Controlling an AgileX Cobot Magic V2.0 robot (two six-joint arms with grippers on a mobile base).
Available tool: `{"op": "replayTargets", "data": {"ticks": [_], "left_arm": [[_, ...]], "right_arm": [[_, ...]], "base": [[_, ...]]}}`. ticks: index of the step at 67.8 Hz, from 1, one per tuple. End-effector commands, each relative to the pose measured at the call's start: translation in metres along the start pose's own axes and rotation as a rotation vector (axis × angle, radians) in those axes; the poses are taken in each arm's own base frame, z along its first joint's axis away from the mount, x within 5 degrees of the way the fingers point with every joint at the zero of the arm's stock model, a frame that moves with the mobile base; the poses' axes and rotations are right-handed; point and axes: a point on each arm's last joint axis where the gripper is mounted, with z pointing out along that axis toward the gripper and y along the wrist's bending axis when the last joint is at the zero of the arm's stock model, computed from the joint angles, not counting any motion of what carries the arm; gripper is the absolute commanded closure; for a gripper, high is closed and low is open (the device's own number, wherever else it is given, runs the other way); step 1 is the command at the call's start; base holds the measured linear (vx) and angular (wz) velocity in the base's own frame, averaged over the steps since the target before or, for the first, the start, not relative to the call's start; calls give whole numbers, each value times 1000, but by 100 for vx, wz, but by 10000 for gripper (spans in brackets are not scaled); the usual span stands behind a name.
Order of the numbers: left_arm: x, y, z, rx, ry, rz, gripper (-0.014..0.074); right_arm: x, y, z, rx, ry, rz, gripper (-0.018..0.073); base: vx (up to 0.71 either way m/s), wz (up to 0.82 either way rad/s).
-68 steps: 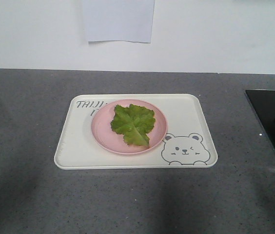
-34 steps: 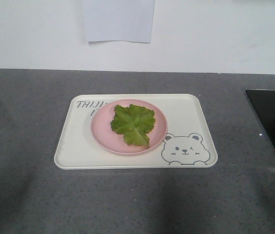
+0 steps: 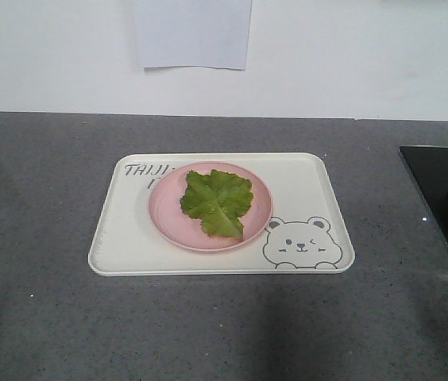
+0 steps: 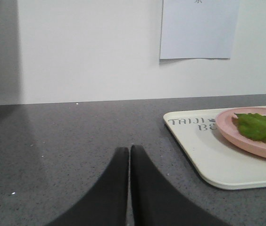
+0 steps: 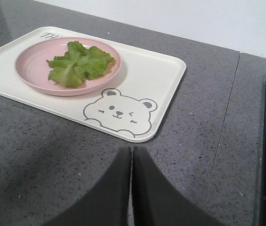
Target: Transfer vegetables to tray and serve
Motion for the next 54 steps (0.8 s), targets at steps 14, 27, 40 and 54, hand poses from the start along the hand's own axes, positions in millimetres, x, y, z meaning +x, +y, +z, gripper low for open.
{"op": "replayTargets", "data": {"ticks": [14, 27, 40, 54], "left_arm": [[9, 2, -1, -34, 19, -24, 602], [9, 2, -1, -34, 19, -24, 602], [10, 2, -1, -34, 21, -24, 602], [10, 2, -1, -34, 21, -23, 602]], "right_arm": [[-14, -2, -2, 21, -84, 1, 565], [-14, -2, -2, 21, -84, 1, 565], [-14, -2, -2, 21, -84, 1, 565], [-14, -2, -2, 21, -84, 1, 565]], "base": [[0, 0], [0, 0], [0, 0], [0, 0]]}}
